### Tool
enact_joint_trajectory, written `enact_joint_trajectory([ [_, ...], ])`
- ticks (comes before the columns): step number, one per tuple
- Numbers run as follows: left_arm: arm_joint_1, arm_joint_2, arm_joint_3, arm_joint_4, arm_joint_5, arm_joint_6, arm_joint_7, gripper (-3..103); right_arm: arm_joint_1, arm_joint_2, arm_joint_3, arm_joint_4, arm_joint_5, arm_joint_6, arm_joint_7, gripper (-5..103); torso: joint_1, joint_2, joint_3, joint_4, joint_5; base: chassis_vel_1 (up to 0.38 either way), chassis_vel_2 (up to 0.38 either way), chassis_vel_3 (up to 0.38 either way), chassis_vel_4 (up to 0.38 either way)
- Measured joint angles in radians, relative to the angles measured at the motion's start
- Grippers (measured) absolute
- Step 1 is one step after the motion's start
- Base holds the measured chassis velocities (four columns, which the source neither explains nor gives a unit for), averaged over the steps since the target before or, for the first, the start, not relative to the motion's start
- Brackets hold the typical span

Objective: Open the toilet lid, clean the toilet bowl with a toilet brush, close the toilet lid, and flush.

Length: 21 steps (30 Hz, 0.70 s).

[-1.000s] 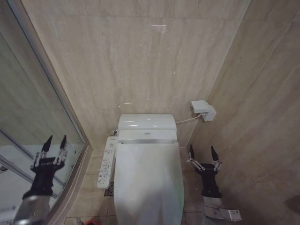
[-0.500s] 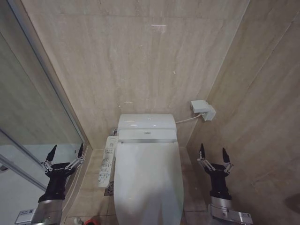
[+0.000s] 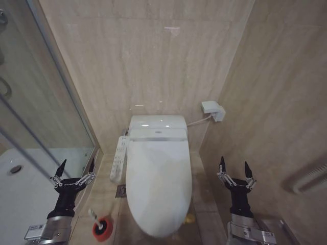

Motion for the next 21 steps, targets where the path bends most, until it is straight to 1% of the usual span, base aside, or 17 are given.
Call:
enact_joint_trajectory([
  [1,0.000,0.000,0.000,0.000,0.000,0.000,0.000,100,0.001,0.001,0.000,-0.001,0.000,0.000,0.000,100,0.000,0.000,0.000,0.0003,0.0001,0.276,-0.280,-0.277,0.263],
  [4,-0.001,0.000,0.000,0.002,-0.001,0.000,0.002,100,0.002,0.002,-0.001,-0.002,-0.001,0.000,0.000,100,0.000,0.000,0.000,-0.0001,0.0003,0.301,-0.292,-0.281,0.316],
  [6,-0.002,-0.001,0.000,0.003,-0.001,0.000,0.003,100,0.002,0.002,-0.001,-0.003,-0.001,0.000,0.000,100,0.000,0.000,0.000,-0.0002,-0.0002,0.320,-0.329,-0.315,0.317],
  [8,-0.002,-0.006,0.004,0.004,0.000,0.001,0.005,100,0.000,0.002,-0.001,-0.006,-0.002,0.002,0.000,100,0.000,0.000,0.000,0.0002,-0.0004,0.360,-0.336,-0.341,0.353],
  [9,-0.002,-0.008,0.005,0.004,0.000,0.001,0.006,100,-0.001,0.002,-0.001,-0.007,-0.002,0.003,0.000,100,0.000,0.000,0.000,-0.0001,0.0005,0.370,-0.343,-0.341,0.348],
  [11,-0.003,-0.010,0.006,0.004,0.001,0.001,0.006,100,-0.002,0.001,-0.001,-0.007,-0.002,0.005,0.000,100,0.000,0.000,0.000,-0.0001,0.0005,0.385,-0.387,-0.341,0.366],
  [12,-0.003,-0.011,0.007,0.004,0.001,0.001,0.007,100,-0.002,0.001,-0.001,-0.007,-0.002,0.006,0.000,100,0.000,0.000,0.000,-0.0002,-0.0003,0.385,-0.396,-0.371,0.366],
  [13,-0.003,-0.012,0.007,0.004,0.002,0.001,0.008,100,-0.003,0.000,-0.002,-0.008,-0.001,0.008,0.000,100,0.000,0.000,0.000,0.0003,-0.0004,0.388,-0.396,-0.346,0.366],
  [15,-0.003,-0.012,0.007,0.004,0.002,0.001,0.008,100,-0.003,0.000,-0.002,-0.008,0.000,0.009,0.000,100,-0.001,0.000,0.000,0.0001,0.0002,0.375,-0.361,-0.346,0.366],
  [16,-0.004,-0.012,0.006,0.004,0.002,0.001,0.008,100,-0.005,0.000,-0.003,-0.008,0.000,0.010,0.000,100,-0.001,0.001,-0.001,-0.0002,0.0006,0.361,-0.275,-0.283,0.302],
  [17,-0.004,-0.012,0.005,0.004,0.002,0.002,0.008,100,-0.005,0.000,-0.004,-0.008,0.000,0.011,0.000,100,-0.001,0.001,0.000,0.0001,-0.0006,0.213,-0.275,-0.242,0.263],
  [19,-0.004,-0.012,0.004,0.004,0.002,0.002,0.008,100,-0.005,0.000,-0.004,-0.008,0.000,0.011,0.000,100,-0.001,0.000,0.000,0.0000,-0.0006,0.213,-0.155,-0.242,0.263],
  [20,-0.004,-0.012,0.002,0.004,0.002,0.002,0.008,100,-0.005,0.000,-0.004,-0.008,0.000,0.012,-0.001,100,-0.001,0.001,-0.001,0.0004,0.0003,0.179,-0.155,-0.107,0.128],
  [21,-0.003,-0.013,0.002,0.004,0.003,0.002,0.008,100,-0.005,0.001,-0.004,-0.009,0.000,0.014,-0.001,100,-0.001,0.001,0.000,0.0007,-0.0002,0.034,0.007,-0.107,0.064],
])
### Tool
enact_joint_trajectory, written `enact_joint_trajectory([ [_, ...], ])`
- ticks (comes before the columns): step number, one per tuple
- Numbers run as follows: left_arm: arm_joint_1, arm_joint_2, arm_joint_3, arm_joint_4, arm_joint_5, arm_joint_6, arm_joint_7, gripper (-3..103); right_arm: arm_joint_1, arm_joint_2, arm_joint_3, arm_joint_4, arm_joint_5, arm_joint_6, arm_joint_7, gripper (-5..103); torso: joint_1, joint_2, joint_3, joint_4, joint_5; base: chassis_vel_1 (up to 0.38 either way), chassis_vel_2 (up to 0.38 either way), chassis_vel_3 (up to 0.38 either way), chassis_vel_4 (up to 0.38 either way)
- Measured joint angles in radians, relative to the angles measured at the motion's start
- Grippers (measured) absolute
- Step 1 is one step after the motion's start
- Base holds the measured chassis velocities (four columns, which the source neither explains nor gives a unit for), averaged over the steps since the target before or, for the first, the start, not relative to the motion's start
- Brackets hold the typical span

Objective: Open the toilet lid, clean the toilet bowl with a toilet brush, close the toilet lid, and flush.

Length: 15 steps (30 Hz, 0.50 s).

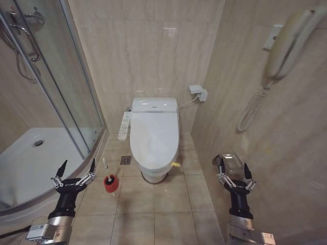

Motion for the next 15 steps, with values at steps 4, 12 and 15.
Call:
enact_joint_trajectory([
  [4,0.002,-0.004,0.001,-0.003,0.003,0.000,0.001,100,-0.002,0.000,0.000,-0.001,0.000,0.003,0.000,100,0.001,-0.001,0.001,-0.0009,0.0010,-0.009,-0.014,-0.021,0.012],
  [12,0.007,-0.011,0.007,-0.011,0.010,0.000,0.005,100,-0.009,-0.001,0.006,0.001,0.001,0.007,0.000,100,0.002,-0.001,0.001,-0.0006,0.0002,-0.046,0.035,0.063,-0.036],
  [15,0.009,-0.014,0.009,-0.013,0.013,-0.001,0.006,100,-0.012,-0.002,0.008,0.002,0.002,0.009,0.000,100,0.001,-0.001,0.000,-0.0008,0.0001,0.009,-0.004,-0.017,0.003],
])
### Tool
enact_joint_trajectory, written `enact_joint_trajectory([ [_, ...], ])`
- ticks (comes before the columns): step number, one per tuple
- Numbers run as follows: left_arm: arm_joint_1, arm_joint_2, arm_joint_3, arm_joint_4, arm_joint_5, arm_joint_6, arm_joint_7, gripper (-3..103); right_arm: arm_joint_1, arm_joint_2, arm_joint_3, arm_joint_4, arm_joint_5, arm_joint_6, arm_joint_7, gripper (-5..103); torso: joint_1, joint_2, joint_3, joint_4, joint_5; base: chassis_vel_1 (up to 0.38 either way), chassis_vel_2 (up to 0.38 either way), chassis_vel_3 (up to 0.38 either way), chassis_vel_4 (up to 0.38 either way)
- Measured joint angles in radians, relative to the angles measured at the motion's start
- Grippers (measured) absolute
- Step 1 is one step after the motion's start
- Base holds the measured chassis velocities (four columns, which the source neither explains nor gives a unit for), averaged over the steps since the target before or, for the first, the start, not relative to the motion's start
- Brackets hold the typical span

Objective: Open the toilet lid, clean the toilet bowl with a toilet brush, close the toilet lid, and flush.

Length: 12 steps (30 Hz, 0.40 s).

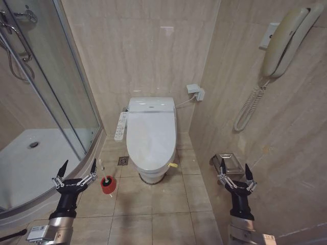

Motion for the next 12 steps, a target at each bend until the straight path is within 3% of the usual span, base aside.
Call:
enact_joint_trajectory([
  [12,0.013,-0.017,-0.002,-0.012,-0.008,-0.022,0.015,100,-0.005,-0.002,0.003,0.005,0.003,0.004,0.001,100,0.000,0.000,0.000,0.0001,0.0002,0.002,-0.003,-0.004,0.001],
])
